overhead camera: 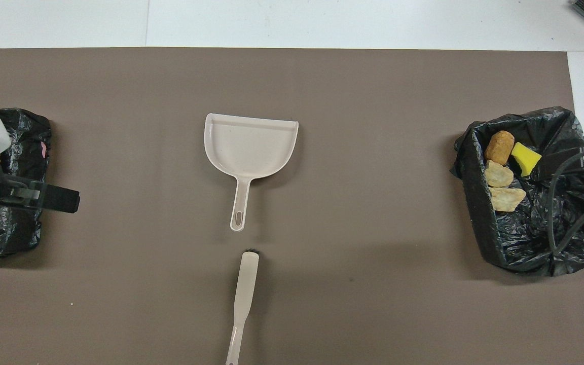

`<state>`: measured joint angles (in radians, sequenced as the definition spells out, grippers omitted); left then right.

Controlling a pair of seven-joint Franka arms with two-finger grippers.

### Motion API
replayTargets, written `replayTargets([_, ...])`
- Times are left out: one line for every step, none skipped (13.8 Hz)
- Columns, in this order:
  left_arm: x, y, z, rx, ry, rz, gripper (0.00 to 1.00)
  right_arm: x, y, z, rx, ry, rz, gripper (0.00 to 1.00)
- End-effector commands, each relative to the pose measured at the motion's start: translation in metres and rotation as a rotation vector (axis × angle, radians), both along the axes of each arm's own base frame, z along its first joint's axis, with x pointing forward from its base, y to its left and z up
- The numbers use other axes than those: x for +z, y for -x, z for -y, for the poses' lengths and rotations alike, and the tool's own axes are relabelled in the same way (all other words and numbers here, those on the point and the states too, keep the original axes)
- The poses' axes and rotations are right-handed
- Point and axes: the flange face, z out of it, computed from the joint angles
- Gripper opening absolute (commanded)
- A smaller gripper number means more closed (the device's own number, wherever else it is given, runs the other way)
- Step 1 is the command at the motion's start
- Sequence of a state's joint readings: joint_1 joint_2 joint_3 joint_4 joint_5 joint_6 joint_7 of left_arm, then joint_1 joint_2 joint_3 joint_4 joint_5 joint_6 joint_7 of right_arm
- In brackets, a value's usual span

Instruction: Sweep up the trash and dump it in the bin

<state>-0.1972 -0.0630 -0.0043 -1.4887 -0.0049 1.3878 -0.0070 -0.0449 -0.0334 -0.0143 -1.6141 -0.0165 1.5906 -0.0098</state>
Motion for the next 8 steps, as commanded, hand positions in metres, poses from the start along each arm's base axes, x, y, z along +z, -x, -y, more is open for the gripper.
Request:
replayTargets([0.0035,-0.0166,-0.0161,0.019,0.015,-0.025,1.0,0.0,0.0059,0.0016,0.006,-0.009,-0.008,1.0])
replayTargets([0.0028,-0.0179,-0.0168,0.016,0.015,-0.025,1.0,0.0007,0.0059,0.0016,0.006,-0.009,-0.006,1.0])
replayTargets([0.0019,-0.0183,-0.0159,0.015,0.015,-0.026,1.0,0.0008,0.0059,0.0016,0.006,-0.009,-0.006,1.0])
replayTargets([0.0013,-0.0184,-0.0159,0.015,0.014,-0.028,1.0,0.0008,0.0058,0.0008,0.008,-0.009,-0.006,1.0])
replayTargets([0.0021,-0.0178,-0.016,0.015,0.015,-0.026,1.0,0.0008,0.0059,0.0016,0.006,-0.009,-0.006,1.0])
replayTargets([0.0038,-0.0163,-0.0162,0.015,0.015,-0.023,1.0,0.0008,0.0059,0.0016,0.006,-0.009,-0.006,1.0])
replayTargets([0.0039,-0.0163,-0.0154,0.013,0.015,-0.022,1.0,0.0,0.0059,0.0016,0.006,-0.009,-0.008,1.0])
replayTargets([0.0041,-0.0159,-0.0155,0.013,0.015,-0.022,1.0,0.0,0.0059,0.0016,0.006,-0.009,-0.008,1.0])
